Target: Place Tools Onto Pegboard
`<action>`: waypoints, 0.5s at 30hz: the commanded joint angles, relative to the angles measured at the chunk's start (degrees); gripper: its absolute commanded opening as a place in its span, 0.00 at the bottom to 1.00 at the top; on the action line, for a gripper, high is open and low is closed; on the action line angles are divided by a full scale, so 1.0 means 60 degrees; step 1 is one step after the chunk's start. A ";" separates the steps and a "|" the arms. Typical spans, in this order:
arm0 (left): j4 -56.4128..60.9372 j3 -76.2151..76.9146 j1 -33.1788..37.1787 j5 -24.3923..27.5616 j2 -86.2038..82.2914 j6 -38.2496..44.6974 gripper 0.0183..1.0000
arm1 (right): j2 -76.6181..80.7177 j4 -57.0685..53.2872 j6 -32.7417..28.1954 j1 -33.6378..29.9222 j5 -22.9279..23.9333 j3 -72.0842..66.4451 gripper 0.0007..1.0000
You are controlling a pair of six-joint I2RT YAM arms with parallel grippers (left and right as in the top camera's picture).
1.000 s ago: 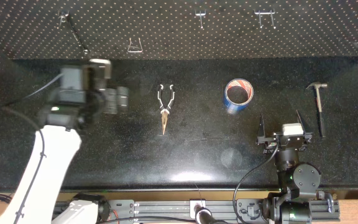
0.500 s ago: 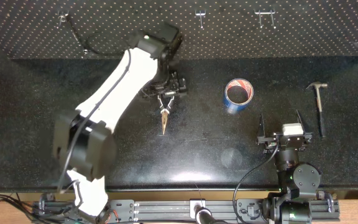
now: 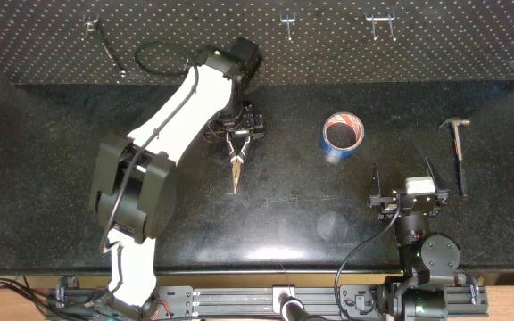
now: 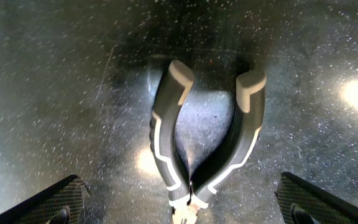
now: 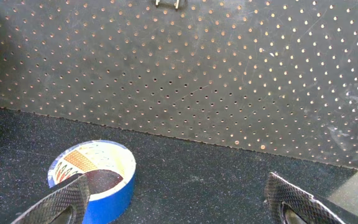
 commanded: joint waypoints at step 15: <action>0.0998 0.0117 0.0018 0.0157 0.0973 0.1107 1.00 | -0.0062 -0.0018 -0.0051 0.0004 0.0018 -0.0047 0.93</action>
